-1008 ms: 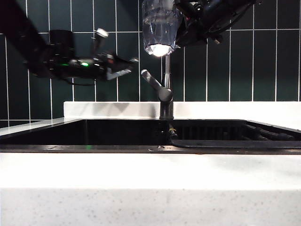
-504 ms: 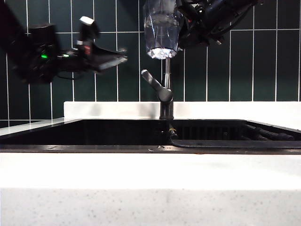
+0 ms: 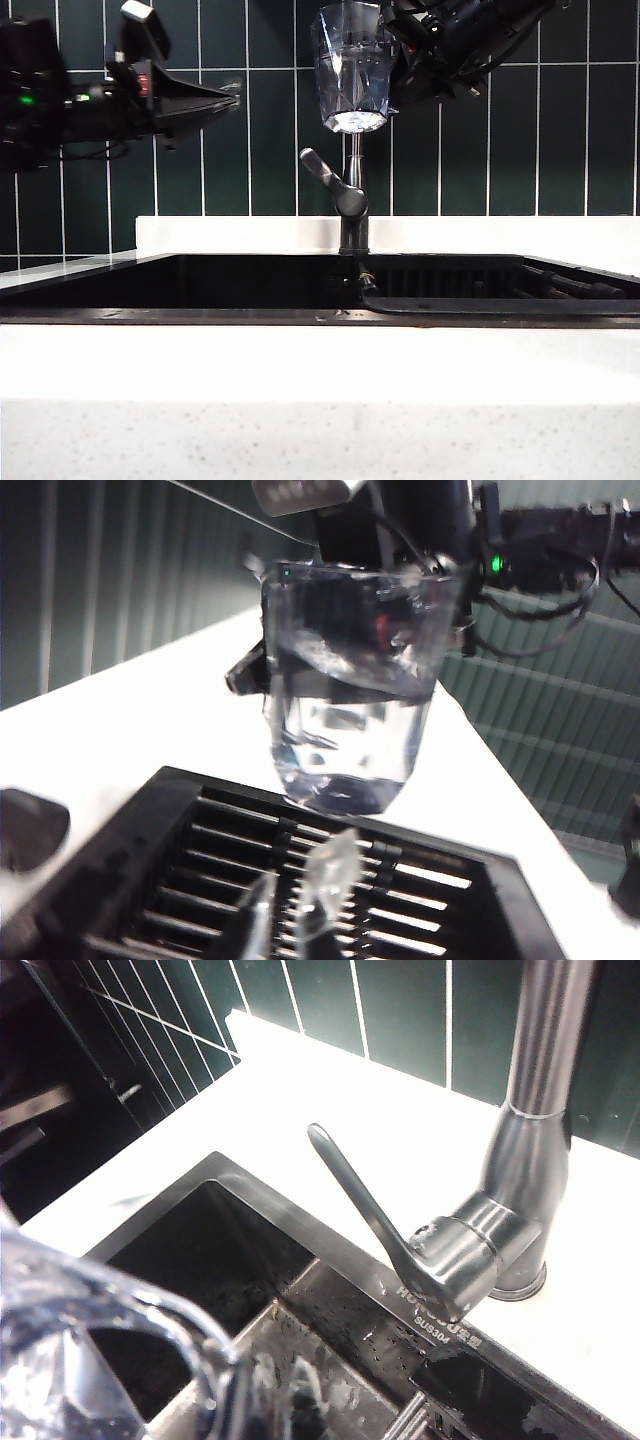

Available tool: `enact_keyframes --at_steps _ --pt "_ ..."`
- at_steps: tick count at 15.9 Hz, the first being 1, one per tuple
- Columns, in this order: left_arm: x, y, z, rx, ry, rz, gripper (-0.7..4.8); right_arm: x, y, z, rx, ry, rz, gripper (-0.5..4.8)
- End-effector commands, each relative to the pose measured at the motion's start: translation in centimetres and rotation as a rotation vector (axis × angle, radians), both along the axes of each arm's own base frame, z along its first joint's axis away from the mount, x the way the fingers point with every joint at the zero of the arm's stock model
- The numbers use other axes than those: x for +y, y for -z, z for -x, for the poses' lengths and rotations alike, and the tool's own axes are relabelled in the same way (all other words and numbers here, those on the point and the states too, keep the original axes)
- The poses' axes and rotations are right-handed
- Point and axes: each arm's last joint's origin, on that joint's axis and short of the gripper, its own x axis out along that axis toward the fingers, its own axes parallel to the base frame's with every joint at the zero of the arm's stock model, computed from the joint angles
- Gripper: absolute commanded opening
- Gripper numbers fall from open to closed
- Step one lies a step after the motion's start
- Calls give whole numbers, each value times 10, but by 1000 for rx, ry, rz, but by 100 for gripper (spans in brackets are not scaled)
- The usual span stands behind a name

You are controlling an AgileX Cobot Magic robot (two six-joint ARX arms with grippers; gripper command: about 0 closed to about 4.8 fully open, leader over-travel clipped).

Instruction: Pick up the mug next to the sink, go to the faucet to get some water, pour the water into the sink, and finally put the mug back to its place.

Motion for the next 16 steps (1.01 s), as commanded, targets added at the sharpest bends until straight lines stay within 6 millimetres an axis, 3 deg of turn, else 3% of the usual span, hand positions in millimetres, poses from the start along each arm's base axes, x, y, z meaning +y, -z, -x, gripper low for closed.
enact_keyframes --at_steps 1,4,7,10,13,16 --pt "-5 -9 36 -79 4 7 -6 0 -7 4 -40 -26 23 -4" --pt "-8 -27 73 -106 -4 28 -6 -1 -5 5 -38 -32 47 -4" --pt "-7 -41 89 -55 -12 54 -6 -3 0 10 -14 -36 130 -4" --pt "-19 -43 99 -18 69 31 -5 -7 -3 20 -8 -29 216 -4" --pt "-28 -32 115 14 67 56 -5 -17 -18 41 -70 34 269 -4" --pt "-28 -28 119 33 65 54 -5 -23 -9 54 -76 88 350 -4"
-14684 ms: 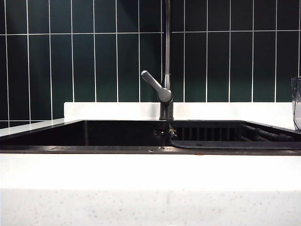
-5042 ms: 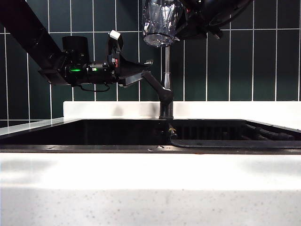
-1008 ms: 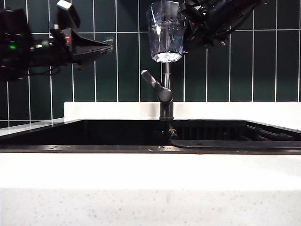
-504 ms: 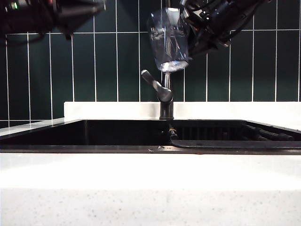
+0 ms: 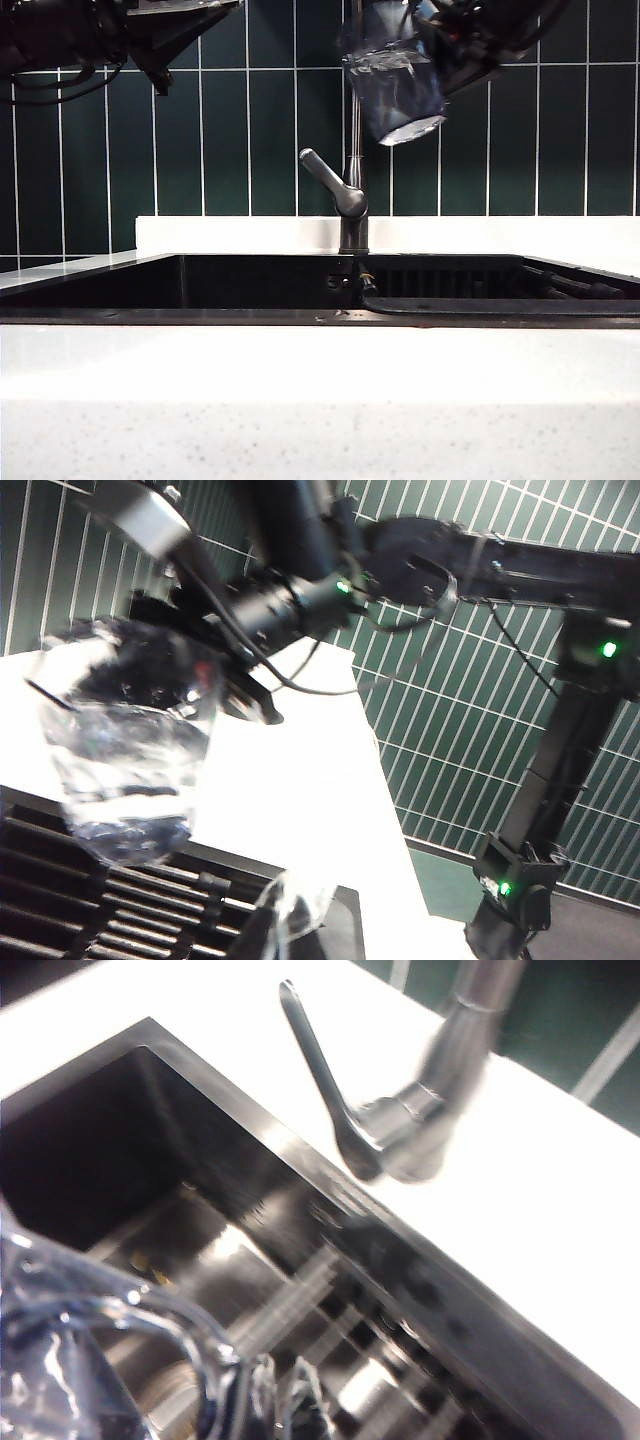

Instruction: Pick up the mug next to the sink, go to the faucet to get some water, pour the water into the sink, and finally put the mug back to its place.

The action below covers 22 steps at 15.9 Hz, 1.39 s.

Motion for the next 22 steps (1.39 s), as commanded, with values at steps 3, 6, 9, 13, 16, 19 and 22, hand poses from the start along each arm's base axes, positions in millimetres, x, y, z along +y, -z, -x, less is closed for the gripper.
enact_keyframes --at_steps 3,6,9,13,16,19,22 --pt "0 0 4 -3 9 -6 -5 -10 29 22 12 77 103 -4" --pt "-2 7 8 19 18 -12 -5 -13 40 35 8 83 107 -4" --pt "-2 17 12 56 30 -26 -5 -17 43 44 2 108 130 -4" --pt "-5 30 17 101 29 -32 -5 -4 43 54 -36 87 268 -4" --pt "-6 33 18 107 29 -36 -5 8 44 59 -55 78 307 -4" --pt "-8 33 18 117 39 -40 -5 5 45 59 -63 109 376 -4" --pt "-8 33 18 117 39 -40 -5 3 47 60 -73 135 483 -4"
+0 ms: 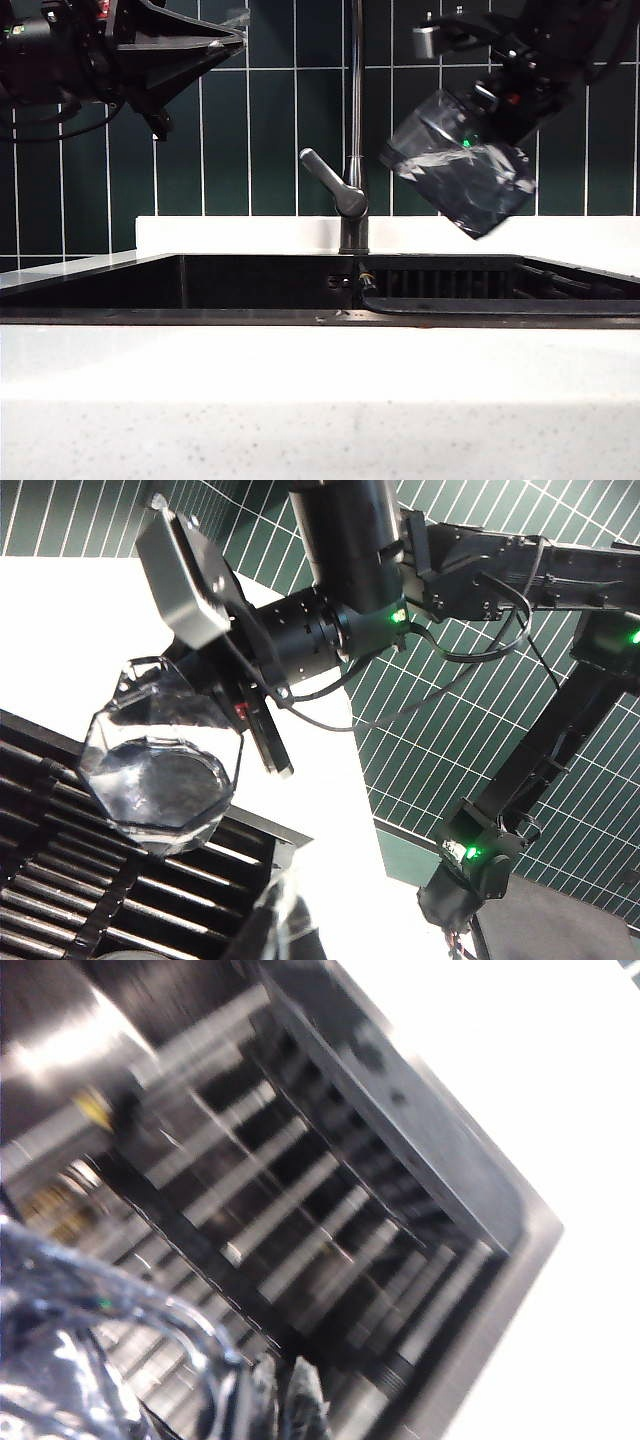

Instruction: Pick up the mug next to the sink, go to the faucet to get some water, pour the water into the sink, and finally put the mug back to its place.

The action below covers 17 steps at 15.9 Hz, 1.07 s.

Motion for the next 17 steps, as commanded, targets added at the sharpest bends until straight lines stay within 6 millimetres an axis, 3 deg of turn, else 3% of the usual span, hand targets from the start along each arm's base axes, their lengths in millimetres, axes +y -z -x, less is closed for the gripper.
enact_keyframes --at_steps 1,15,17 --pt "0 -2 1 -15 2 3 -5 -2 -6 0 -56 31 77 -4" --pt "-5 -1 2 9 12 2 -6 -1 -9 2 -145 31 483 -4" --pt "-5 -1 2 9 9 3 -6 9 -11 7 -184 0 597 -4"
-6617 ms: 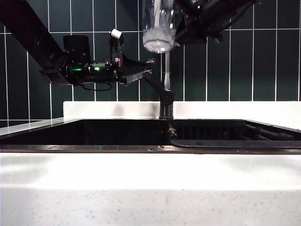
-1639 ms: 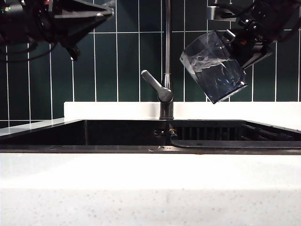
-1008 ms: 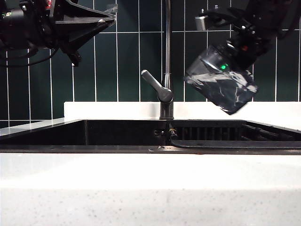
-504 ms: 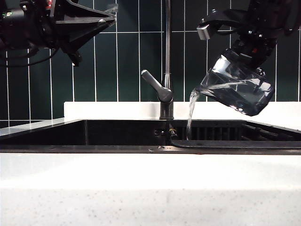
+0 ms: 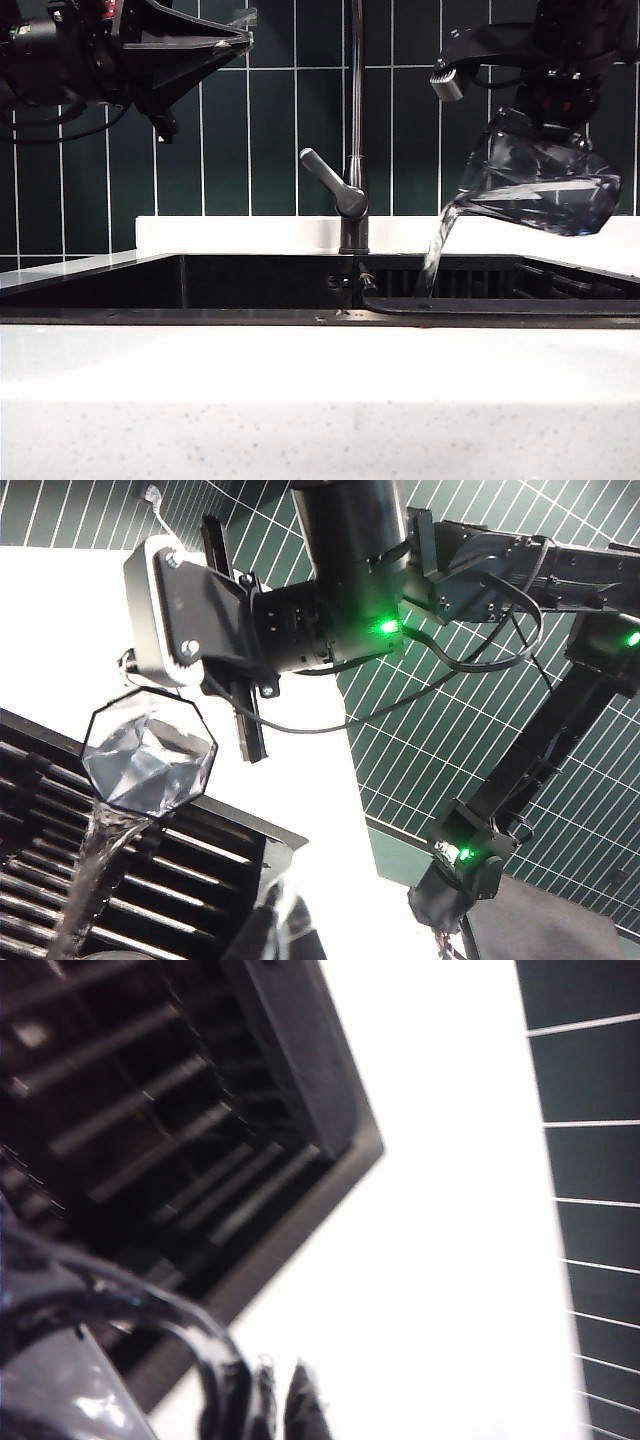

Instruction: Pick up the mug next to the sink, go to the faucet to get some water, pour the water into the sink, and finally put the mug back to its place.

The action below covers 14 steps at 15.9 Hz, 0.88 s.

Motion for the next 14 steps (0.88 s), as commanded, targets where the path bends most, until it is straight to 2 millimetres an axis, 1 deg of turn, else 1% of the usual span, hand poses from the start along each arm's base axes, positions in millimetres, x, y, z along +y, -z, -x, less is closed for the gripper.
enact_keyframes --at_steps 1,5,6,10,14 --pt "0 -2 1 -10 -4 4 -6 16 -11 6 -87 -51 115 -4" --pt "0 -2 1 -8 -3 3 -6 34 -15 13 -140 -90 243 -4" --pt "0 -2 1 -8 -2 3 -6 39 -16 17 -152 -99 297 -4" --pt "0 -2 1 -1 -2 3 -6 46 -19 22 -180 -75 407 -4" --pt "0 -2 1 -2 -3 3 -6 50 -20 25 -181 -71 458 -4"
